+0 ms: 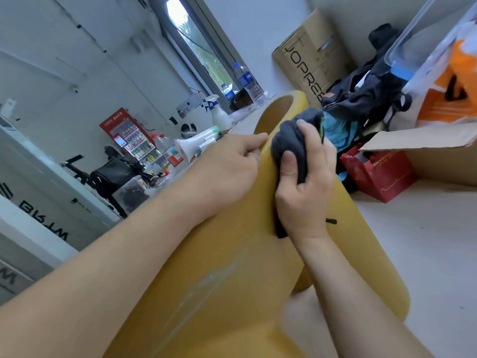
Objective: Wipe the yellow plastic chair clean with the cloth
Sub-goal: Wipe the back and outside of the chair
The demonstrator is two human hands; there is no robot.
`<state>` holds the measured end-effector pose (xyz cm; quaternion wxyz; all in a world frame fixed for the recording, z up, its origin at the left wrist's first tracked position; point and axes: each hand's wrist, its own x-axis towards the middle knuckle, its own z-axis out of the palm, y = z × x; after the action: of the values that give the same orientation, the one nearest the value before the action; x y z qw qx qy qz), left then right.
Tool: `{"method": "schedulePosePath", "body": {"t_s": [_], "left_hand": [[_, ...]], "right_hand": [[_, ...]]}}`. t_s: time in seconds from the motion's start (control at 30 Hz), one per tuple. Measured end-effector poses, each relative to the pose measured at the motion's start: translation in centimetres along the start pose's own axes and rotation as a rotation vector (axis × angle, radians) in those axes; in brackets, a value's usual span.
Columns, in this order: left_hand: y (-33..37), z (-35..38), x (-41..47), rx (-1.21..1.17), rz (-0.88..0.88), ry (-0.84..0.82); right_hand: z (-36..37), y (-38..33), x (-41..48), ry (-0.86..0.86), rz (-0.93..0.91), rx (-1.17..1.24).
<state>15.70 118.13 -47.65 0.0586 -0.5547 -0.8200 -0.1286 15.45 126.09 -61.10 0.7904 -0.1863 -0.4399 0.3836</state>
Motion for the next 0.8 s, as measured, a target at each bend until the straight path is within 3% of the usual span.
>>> {"method": "schedulePosePath", "body": {"t_s": [0.13,0.23,0.37,0.47,0.53,0.63,0.7,0.8], "left_hand": [[1.1,0.2,0.1,0.148,0.043,0.048],[1.7,0.5,1.1,0.182,0.059,0.044],[1.8,0.3,1.8,-0.083,0.013,0.052],[1.0,-1.0,-0.4,-0.202,-0.033,-0.034],[-0.2,-1.8,-2.3,-0.073,-0.031,-0.072],[-1.4,-1.7,-4.1,-0.028,-0.019,-0.004],[-1.5,-1.3,-3.8,-0.024,0.041,0.037],[-1.6,-1.3,-3.4,-0.290,0.028,0.024]], "right_hand": [[-0.1,5.5,5.6,-0.041,0.424,-0.127],[-0.4,3.5,3.8,0.018,0.509,-0.084],[0.0,-4.8,-2.2,0.085,0.137,-0.028],[-0.9,-3.1,-2.0,-0.017,-0.153,-0.081],[-1.7,0.4,-1.4,-0.008,-0.043,-0.069],[-1.7,0.4,-3.2,0.095,0.395,-0.049],[-0.9,-3.7,-4.8,0.095,0.282,-0.035],[-0.4,-7.6,-5.8,0.019,-0.150,-0.028]]}}
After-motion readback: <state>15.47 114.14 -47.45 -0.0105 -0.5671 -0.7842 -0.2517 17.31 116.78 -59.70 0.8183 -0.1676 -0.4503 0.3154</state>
